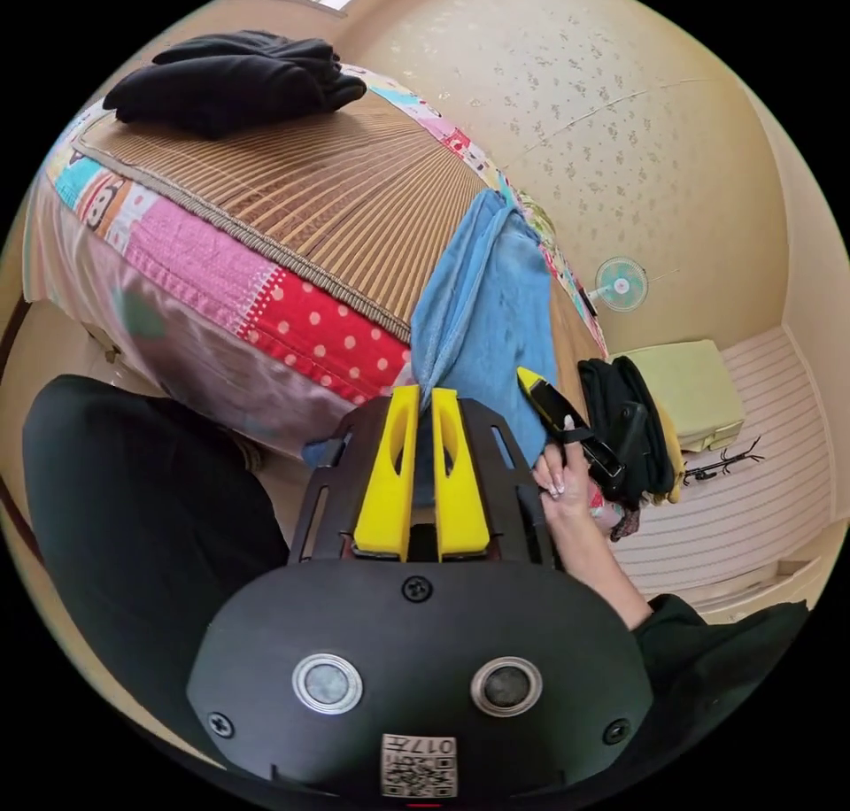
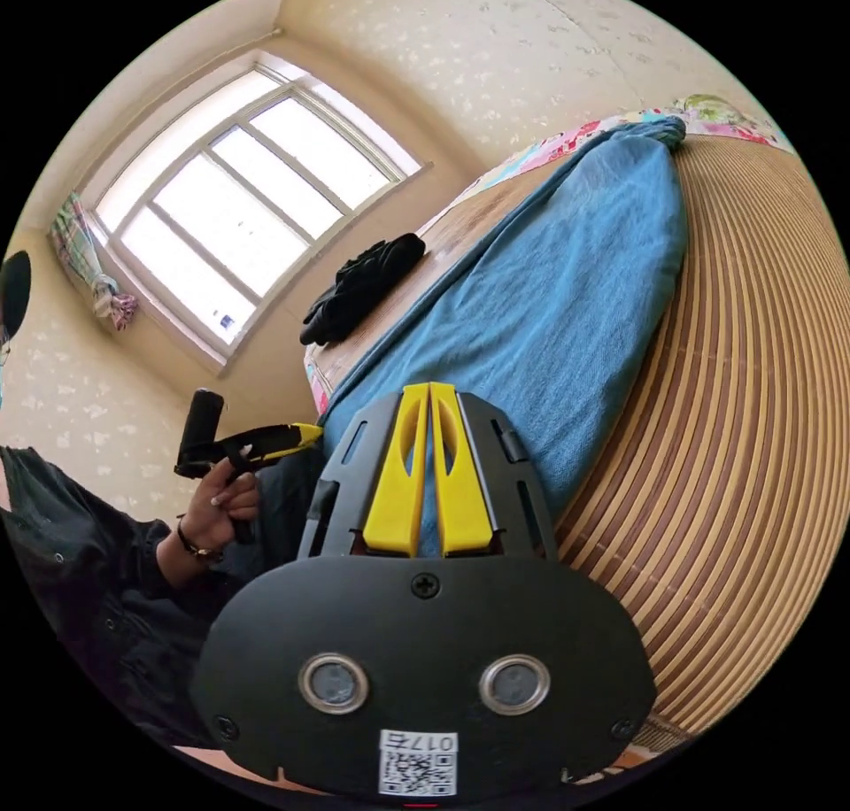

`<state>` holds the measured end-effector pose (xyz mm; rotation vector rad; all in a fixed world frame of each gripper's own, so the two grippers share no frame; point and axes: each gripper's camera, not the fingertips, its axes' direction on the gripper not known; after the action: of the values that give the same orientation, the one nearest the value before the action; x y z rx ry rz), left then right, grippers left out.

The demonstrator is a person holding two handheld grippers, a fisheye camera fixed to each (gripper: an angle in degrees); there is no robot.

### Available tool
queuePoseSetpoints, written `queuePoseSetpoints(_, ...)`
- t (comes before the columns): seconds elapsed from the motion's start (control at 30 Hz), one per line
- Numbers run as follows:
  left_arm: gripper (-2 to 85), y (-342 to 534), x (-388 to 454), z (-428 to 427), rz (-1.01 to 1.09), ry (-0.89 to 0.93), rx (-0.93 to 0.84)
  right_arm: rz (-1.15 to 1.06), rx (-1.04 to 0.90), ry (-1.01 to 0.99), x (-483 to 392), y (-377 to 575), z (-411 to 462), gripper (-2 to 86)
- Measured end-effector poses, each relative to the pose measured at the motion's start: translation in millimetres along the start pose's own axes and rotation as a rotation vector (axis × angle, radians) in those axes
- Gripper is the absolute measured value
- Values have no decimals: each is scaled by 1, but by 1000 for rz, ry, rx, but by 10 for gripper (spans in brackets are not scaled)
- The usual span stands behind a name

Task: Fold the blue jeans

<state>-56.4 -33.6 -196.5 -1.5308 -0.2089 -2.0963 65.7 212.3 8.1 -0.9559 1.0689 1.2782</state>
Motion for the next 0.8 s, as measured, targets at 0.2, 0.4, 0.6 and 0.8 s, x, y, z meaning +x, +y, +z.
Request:
queuePoseSetpoints(0.2, 33, 8, 100, 24, 226, 111, -58, 11, 11, -24, 6, 6, -7, 4)
queuePoseSetpoints(0.4, -5, 30, 132, 93, 330, 187, -344, 2, 6, -9, 6, 10, -11, 8)
queuePoseSetpoints(0.6, 3, 39, 109, 36, 393, 28, -93, 1, 9, -8, 7, 13, -15, 12)
queuePoseSetpoints(0.8, 94, 16, 74, 53, 379, -14, -257, -1, 12, -6, 8, 16, -17, 11)
